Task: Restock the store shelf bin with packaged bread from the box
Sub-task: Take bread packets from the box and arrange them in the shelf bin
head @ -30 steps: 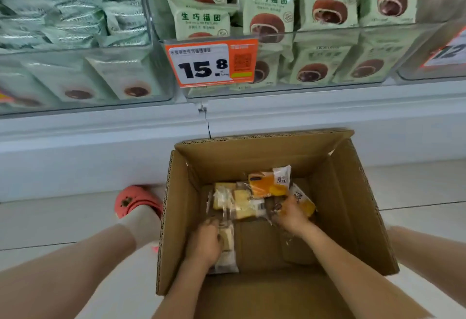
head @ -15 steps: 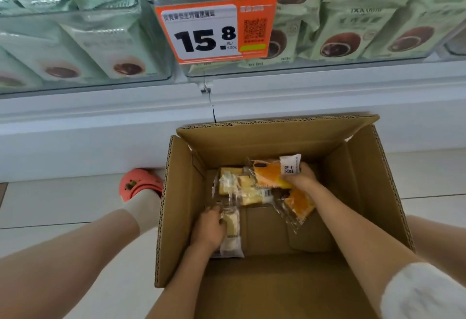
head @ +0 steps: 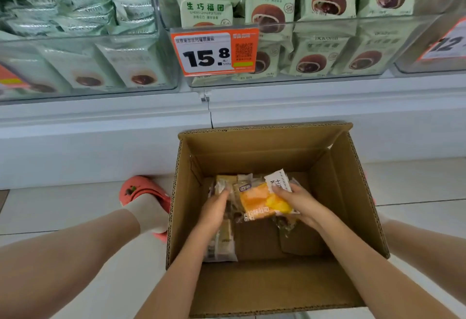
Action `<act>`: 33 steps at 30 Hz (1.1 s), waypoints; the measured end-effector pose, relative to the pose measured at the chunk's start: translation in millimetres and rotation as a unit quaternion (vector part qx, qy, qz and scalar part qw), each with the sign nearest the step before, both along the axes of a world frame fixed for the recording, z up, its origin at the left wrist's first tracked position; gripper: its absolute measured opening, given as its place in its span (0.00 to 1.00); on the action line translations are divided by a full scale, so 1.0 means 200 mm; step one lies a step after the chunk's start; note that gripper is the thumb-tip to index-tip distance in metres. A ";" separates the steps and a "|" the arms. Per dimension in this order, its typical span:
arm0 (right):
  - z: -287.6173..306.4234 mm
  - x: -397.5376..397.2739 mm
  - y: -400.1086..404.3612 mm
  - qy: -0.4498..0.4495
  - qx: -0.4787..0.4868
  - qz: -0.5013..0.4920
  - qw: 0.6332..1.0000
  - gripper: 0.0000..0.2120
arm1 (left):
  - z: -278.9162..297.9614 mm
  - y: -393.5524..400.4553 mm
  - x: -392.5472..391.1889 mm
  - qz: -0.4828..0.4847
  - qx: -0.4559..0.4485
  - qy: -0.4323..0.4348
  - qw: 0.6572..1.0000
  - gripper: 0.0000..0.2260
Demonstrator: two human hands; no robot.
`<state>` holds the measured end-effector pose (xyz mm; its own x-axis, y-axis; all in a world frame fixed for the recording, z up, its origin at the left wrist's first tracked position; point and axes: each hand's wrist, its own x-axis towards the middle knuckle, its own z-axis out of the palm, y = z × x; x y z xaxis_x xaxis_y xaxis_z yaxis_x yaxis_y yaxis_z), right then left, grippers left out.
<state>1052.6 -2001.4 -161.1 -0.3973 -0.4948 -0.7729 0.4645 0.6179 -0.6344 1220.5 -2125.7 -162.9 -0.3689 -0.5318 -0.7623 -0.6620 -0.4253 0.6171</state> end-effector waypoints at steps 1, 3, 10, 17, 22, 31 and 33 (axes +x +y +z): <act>0.04 0.01 0.01 -0.005 -0.017 0.000 1.000 0.14 | 0.05 0.01 -0.03 0.019 0.050 0.020 0.998 0.20; 0.14 0.03 0.02 0.001 -0.050 0.000 0.999 0.15 | 0.11 0.04 -0.07 0.082 0.160 0.093 0.979 0.25; 0.44 0.13 0.04 0.079 -0.070 -0.040 0.994 0.12 | 0.36 0.16 -0.12 0.066 -0.214 0.116 0.968 0.22; 0.75 0.20 0.02 0.069 -0.121 -0.074 0.987 0.15 | 0.73 0.11 -0.06 0.032 -0.356 0.192 0.914 0.26; 0.99 0.15 0.02 0.274 -0.215 -0.100 0.932 0.19 | 0.96 -0.03 -0.09 0.100 -0.182 0.221 0.953 0.29; 1.47 -0.01 0.00 0.261 -0.300 -0.013 0.918 0.19 | 1.50 0.00 -0.25 0.055 -0.379 0.346 0.856 0.26; 1.62 -0.07 -0.02 0.314 -0.315 -0.023 0.895 0.18 | 1.63 -0.04 -0.30 0.043 -0.426 0.364 0.827 0.27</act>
